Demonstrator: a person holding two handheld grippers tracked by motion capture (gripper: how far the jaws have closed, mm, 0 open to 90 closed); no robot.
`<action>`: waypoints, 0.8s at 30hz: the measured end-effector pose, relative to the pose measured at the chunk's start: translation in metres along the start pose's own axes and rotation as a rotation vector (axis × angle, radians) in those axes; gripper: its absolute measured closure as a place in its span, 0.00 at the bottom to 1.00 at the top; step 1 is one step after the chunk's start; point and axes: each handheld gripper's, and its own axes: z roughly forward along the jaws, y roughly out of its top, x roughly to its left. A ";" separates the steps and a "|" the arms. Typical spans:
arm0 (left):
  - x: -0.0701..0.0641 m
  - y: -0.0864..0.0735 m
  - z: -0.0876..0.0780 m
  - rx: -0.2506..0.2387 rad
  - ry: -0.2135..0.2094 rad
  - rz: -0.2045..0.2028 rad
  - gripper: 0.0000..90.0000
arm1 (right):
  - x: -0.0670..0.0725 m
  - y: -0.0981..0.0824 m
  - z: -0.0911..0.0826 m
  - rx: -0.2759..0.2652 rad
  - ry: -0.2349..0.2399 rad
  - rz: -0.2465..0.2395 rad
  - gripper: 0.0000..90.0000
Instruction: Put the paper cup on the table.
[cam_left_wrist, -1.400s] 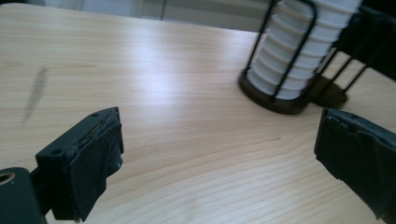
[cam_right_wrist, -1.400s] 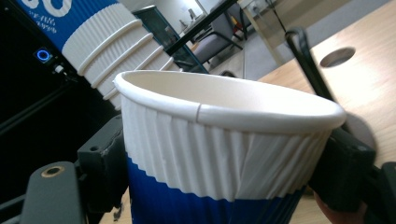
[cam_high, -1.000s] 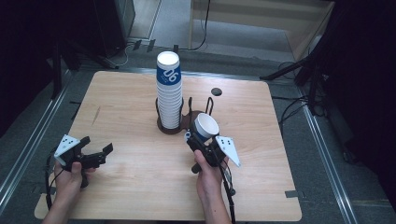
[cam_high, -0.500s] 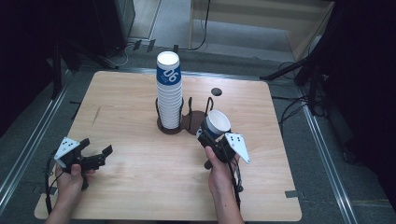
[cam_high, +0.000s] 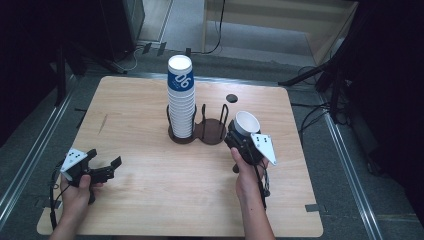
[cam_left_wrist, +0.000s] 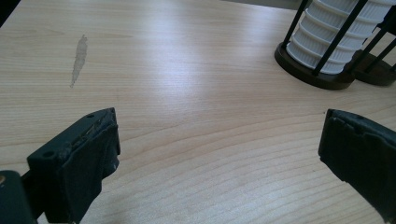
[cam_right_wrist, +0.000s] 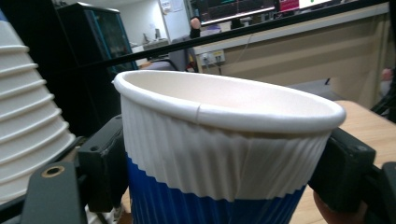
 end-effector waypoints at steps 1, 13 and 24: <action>0.000 0.000 0.000 0.000 0.000 -0.001 0.00 | -0.002 0.001 0.002 -0.002 -0.008 -0.010 0.21; 0.001 0.000 0.000 0.000 -0.008 -0.012 0.00 | -0.014 -0.002 0.028 0.028 -0.046 -0.098 0.21; 0.001 0.000 0.000 -0.002 -0.007 -0.013 0.00 | -0.031 -0.010 0.054 0.056 -0.110 -0.128 0.21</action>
